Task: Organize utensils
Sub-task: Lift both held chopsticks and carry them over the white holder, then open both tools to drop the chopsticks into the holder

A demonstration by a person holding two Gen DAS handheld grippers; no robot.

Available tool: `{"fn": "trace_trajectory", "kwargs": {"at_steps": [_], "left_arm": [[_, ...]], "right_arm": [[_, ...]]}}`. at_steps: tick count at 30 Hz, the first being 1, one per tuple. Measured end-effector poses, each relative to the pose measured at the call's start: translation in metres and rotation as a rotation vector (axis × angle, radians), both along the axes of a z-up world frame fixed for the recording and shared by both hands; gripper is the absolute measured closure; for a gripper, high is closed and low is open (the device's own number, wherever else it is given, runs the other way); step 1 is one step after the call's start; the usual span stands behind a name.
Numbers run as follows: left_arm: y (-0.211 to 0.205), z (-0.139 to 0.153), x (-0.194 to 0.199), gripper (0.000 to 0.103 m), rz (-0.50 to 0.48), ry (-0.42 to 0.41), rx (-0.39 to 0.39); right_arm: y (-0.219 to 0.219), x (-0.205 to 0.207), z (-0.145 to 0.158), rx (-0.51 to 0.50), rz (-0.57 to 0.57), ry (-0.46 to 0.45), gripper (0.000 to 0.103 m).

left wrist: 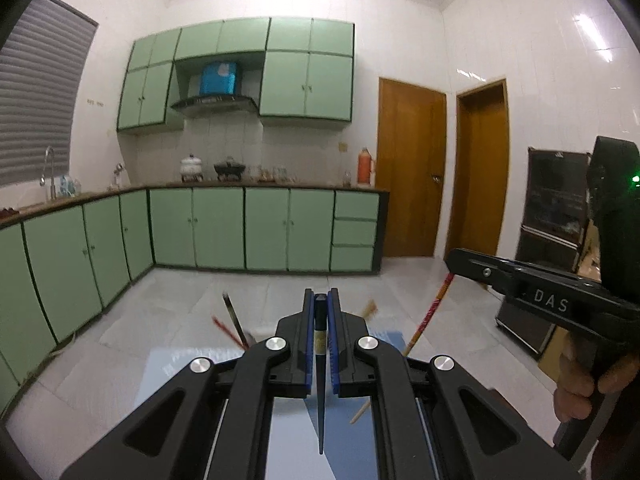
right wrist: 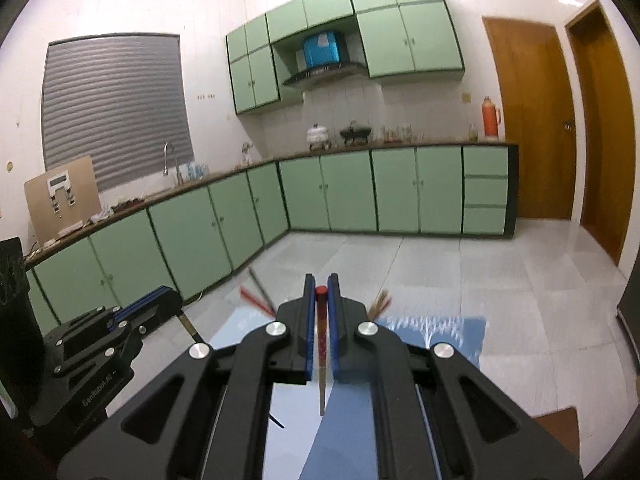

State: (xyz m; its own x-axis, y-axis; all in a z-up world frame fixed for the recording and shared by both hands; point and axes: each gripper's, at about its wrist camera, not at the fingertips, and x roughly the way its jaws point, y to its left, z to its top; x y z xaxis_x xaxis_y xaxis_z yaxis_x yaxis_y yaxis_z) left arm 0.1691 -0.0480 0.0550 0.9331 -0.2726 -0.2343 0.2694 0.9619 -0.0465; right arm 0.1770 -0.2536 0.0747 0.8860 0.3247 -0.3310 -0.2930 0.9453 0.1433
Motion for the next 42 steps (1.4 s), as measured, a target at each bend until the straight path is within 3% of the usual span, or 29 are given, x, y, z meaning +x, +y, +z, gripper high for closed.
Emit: {"fn": "trace_trajectory", "kwargs": {"at_steps": [9, 15, 21, 27, 38, 40, 42], "left_arm": [[0.002, 0.034, 0.048, 0.097, 0.057, -0.123, -0.017], [-0.003, 0.038, 0.087, 0.097, 0.072, -0.165, -0.010], [-0.004, 0.012, 0.127, 0.097, 0.082, -0.118, -0.016], [-0.002, -0.026, 0.158, 0.097, 0.089, -0.017, -0.018], [0.005, -0.069, 0.184, 0.096, 0.079, 0.130, 0.005], [0.009, -0.067, 0.179, 0.096, 0.082, 0.127, -0.007], [0.012, -0.061, 0.173, 0.095, 0.079, 0.114, -0.011]], "right_arm": [[0.006, 0.053, 0.028, -0.024, -0.043, -0.088, 0.098], [0.012, 0.090, 0.030, -0.045, -0.049, -0.121, 0.098], [0.014, 0.126, 0.015, -0.052, -0.046, -0.115, 0.098], [0.018, 0.155, -0.019, -0.063, -0.032, -0.044, 0.098], [0.033, 0.176, -0.067, -0.074, -0.003, 0.075, 0.096], [0.030, 0.172, -0.066, -0.070, -0.015, 0.067, 0.093], [0.026, 0.166, -0.063, -0.062, -0.028, 0.053, 0.081]]}}
